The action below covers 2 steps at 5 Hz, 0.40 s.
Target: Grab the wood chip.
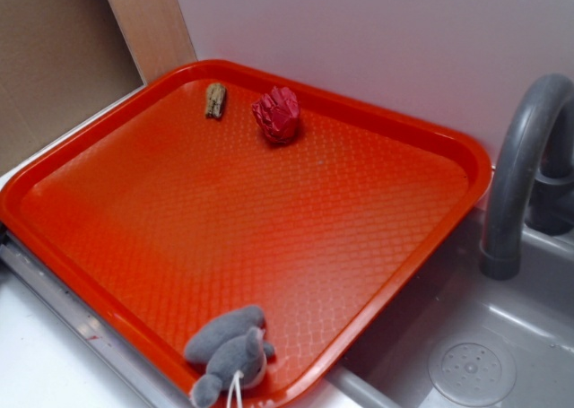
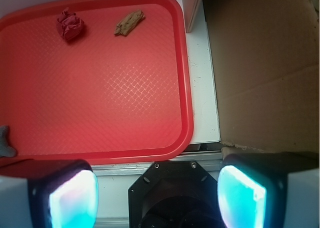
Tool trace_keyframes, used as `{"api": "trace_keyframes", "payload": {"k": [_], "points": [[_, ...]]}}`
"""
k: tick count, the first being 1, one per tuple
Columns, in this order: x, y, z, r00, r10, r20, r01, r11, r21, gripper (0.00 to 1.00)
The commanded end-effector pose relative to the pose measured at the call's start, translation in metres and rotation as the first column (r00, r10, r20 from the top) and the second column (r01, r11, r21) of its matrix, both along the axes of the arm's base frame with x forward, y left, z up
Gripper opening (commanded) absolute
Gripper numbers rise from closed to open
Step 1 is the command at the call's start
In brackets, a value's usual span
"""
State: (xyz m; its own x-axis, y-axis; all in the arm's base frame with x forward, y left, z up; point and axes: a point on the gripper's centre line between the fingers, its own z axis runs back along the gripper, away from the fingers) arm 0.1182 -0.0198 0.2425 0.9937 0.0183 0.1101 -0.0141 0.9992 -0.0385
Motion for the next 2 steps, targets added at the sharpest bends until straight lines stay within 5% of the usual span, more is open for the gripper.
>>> {"api": "trace_keyframes", "payload": {"k": [1,2], "points": [[0.0,0.0,0.0,1.0,0.0,0.0,0.0,1.0,0.0,1.0],[0.015,-0.02,-0.005,0.997,0.065,0.049,-0.063,0.997,-0.04,1.0]]}}
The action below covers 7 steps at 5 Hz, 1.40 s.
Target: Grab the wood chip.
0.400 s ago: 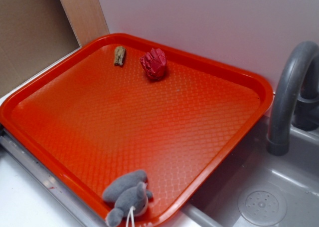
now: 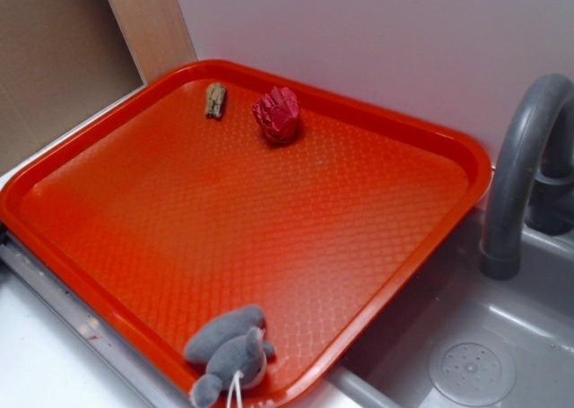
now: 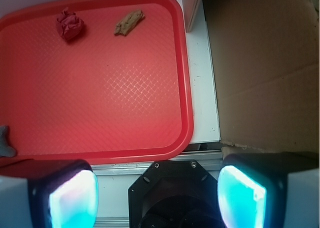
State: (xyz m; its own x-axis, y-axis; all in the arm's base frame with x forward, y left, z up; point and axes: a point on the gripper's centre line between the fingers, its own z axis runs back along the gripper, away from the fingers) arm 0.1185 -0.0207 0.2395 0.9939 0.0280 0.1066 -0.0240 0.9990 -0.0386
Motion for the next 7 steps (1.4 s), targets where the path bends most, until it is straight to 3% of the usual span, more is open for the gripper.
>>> {"api": "trace_keyframes", "payload": {"k": [1,2,3,5,6,7], "points": [[0.035,-0.026,-0.004,0.991,0.094,0.091,-0.088,0.994,-0.059,1.0],[0.053,-0.028,-0.014,0.973,0.196,0.123,-0.188,0.979,-0.077,1.0],[0.073,-0.036,-0.034,0.954,0.266,0.136,-0.242,0.955,-0.17,1.0],[0.11,-0.07,-0.091,0.929,0.296,0.22,-0.286,0.955,-0.077,1.0],[0.132,-0.087,-0.117,0.932,0.287,0.22,-0.281,0.958,-0.056,1.0],[0.152,-0.087,-0.134,0.915,0.33,0.232,-0.322,0.944,-0.07,1.0]]}}
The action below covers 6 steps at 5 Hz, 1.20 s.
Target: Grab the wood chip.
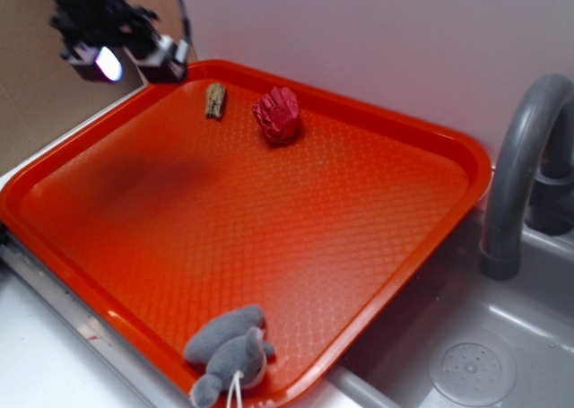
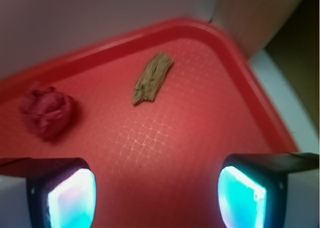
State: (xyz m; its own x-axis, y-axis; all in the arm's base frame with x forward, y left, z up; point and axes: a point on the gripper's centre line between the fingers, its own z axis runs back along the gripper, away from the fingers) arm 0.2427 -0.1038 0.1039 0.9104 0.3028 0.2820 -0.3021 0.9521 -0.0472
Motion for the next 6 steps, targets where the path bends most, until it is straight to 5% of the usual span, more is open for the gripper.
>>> {"api": "trace_keyframes", "payload": {"k": [1,3,5,6], "points": [[0.048,0.006,-0.01,0.992,0.074,0.106,-0.066,0.995,-0.072,1.0],[0.086,0.027,-0.035,0.983,0.12,0.139,-0.1,0.985,-0.139,1.0],[0.108,0.021,-0.059,0.994,0.074,0.085,-0.067,0.994,-0.083,1.0],[0.105,0.007,-0.072,0.999,-0.005,0.036,0.008,0.998,-0.063,0.0]]}}
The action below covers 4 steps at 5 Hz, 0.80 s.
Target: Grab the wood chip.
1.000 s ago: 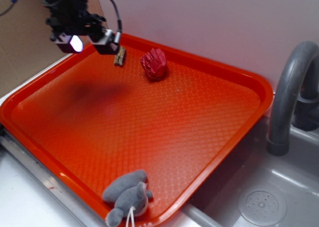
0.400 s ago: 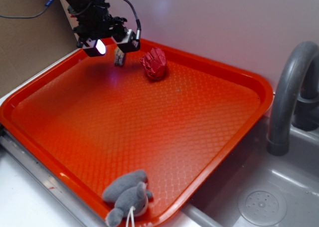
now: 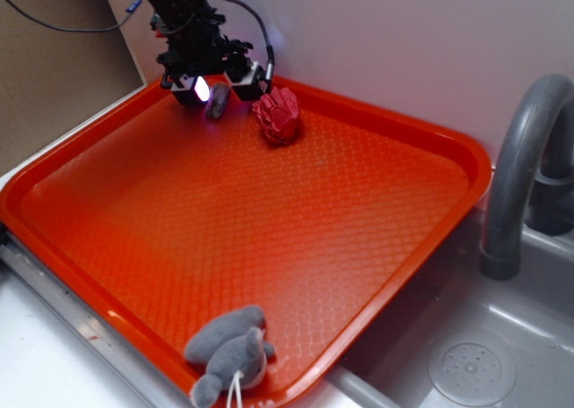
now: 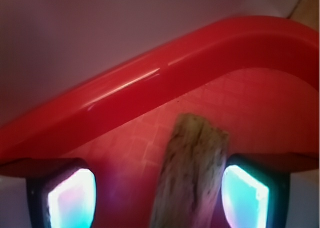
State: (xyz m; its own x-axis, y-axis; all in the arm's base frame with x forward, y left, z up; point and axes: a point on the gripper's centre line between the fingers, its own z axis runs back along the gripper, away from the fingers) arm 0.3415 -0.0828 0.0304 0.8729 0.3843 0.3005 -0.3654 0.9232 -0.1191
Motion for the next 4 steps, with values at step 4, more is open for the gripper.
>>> {"api": "trace_keyframes", "payload": {"k": [4], "points": [[-0.054,-0.055,0.087,0.951,-0.306,-0.051,0.304,0.952,-0.047,0.0]]}}
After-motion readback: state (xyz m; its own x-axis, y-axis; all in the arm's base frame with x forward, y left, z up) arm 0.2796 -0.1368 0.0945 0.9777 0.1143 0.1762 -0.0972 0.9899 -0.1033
